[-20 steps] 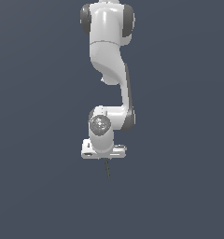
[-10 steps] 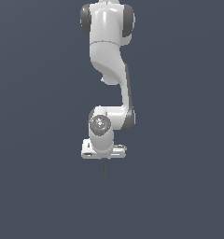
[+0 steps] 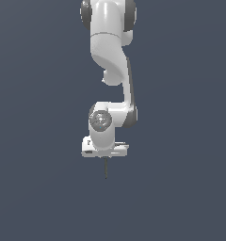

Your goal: Pick up the object and move it to a goal position.

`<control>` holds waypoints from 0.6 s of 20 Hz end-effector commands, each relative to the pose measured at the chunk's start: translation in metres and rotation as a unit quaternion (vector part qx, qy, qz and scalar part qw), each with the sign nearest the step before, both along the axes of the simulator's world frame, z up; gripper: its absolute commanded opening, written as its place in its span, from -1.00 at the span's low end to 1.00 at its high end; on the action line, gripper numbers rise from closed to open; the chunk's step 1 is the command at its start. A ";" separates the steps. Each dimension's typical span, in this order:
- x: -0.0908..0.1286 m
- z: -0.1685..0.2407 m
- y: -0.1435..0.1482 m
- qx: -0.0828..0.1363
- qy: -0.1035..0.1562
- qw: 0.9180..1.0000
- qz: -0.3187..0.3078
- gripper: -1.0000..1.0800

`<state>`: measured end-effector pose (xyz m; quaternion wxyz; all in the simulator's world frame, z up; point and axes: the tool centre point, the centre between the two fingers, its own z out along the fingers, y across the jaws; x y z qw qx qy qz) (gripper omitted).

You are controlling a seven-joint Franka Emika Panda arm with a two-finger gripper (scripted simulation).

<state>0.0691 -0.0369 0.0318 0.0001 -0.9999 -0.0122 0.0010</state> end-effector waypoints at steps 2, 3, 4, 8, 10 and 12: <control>-0.003 0.021 0.001 0.000 -0.001 1.000 0.000 -1.00; -0.005 0.028 0.001 0.000 -0.001 1.000 0.000 -1.00; -0.006 0.036 0.002 0.000 -0.001 1.000 0.000 -1.00; -0.013 0.075 0.004 0.000 -0.001 1.000 0.000 -1.00; -0.017 0.097 0.005 0.000 -0.001 1.000 0.000 -1.00; -0.022 0.121 0.006 0.000 -0.001 1.000 0.000 -1.00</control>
